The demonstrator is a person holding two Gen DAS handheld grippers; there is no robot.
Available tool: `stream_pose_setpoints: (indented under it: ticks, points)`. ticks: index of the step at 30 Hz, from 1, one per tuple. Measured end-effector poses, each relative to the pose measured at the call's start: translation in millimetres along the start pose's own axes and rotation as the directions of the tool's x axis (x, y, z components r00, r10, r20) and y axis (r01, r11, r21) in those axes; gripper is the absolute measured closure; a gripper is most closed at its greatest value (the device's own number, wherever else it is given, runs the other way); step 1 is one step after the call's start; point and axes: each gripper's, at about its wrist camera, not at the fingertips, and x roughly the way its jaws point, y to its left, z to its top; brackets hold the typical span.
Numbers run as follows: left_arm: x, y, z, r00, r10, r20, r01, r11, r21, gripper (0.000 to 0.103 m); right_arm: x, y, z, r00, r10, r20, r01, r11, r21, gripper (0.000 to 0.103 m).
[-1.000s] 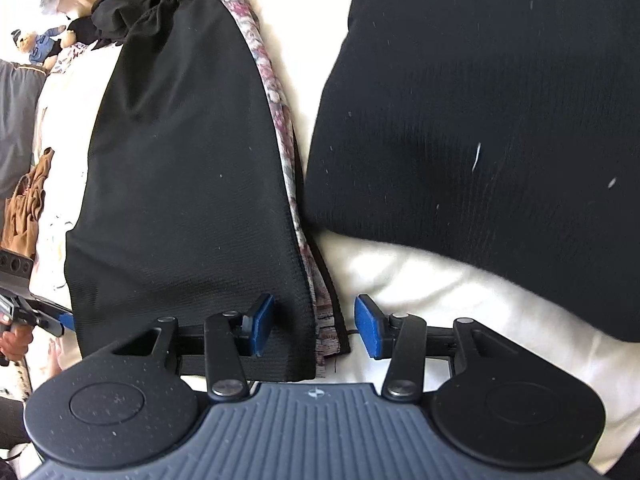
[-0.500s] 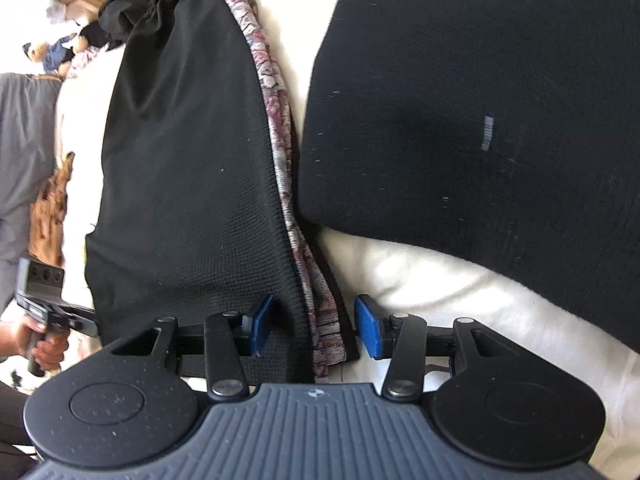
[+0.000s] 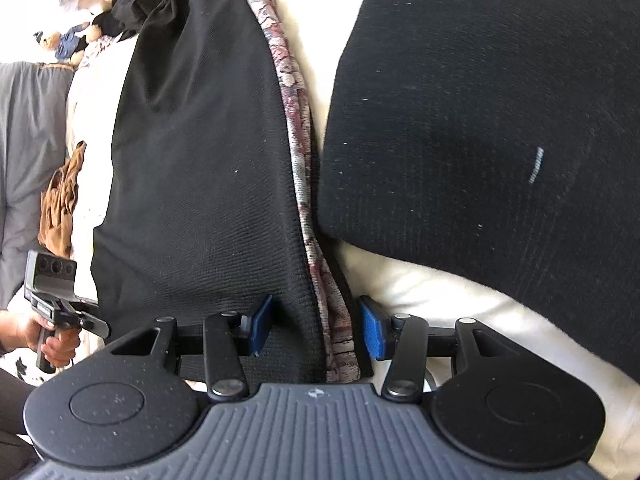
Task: Fold clothes
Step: 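Grasp the leg hems with the right gripper while the left gripper holds the waistband, then lift the leg hems with the right gripper and fold them toward the left gripper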
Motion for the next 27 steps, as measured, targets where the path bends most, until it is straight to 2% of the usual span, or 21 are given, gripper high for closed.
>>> stream_pose_setpoints:
  ticks: [1,3,5,7,10,15,20,27]
  points:
    - [-2.2,3.8,-1.2,1.0,0.011,0.002,-0.011,1.0,-0.016,0.081,-0.8,-1.2,-0.8,1.0,0.0,0.002,0.0,1.0,0.003,0.061]
    - [-8.1,10.9,-3.7,1.0,0.003,0.004,-0.002,0.999,-0.042,0.092,-1.8,-3.3,-2.2,1.0,0.009,0.005,-0.009,1.0,0.009,0.082]
    - [-11.1,8.4,-4.7,1.0,0.014,0.004,-0.014,0.999,-0.029,0.095,-1.7,-3.0,-4.4,0.999,0.044,0.014,-0.044,0.999,0.021,0.094]
    - [-14.8,1.4,-5.1,0.999,0.037,0.001,-0.037,0.999,0.007,0.096,-1.7,1.4,-6.0,0.998,0.053,0.028,-0.054,0.998,0.022,0.095]
    - [-22.6,-10.5,-1.1,0.999,0.048,-0.003,-0.048,0.996,0.072,0.097,-3.7,9.1,-9.1,0.999,0.018,0.044,-0.019,0.999,0.033,0.096]
    - [-57.0,-27.0,-1.3,1.0,0.028,0.014,-0.029,0.992,0.122,0.097,-25.0,29.5,-14.4,0.996,0.026,0.088,-0.029,0.999,0.024,0.096]
    - [-93.1,-39.7,-1.5,0.999,-0.006,0.032,0.002,0.992,0.127,0.097,-54.1,58.8,-12.1,0.992,0.055,0.113,-0.054,0.998,-0.012,0.096]
    - [-162.3,-83.5,10.1,0.995,-0.064,0.077,0.046,0.975,0.218,0.097,-92.5,95.1,-1.3,0.99,0.08,0.119,-0.072,0.995,-0.065,0.097]
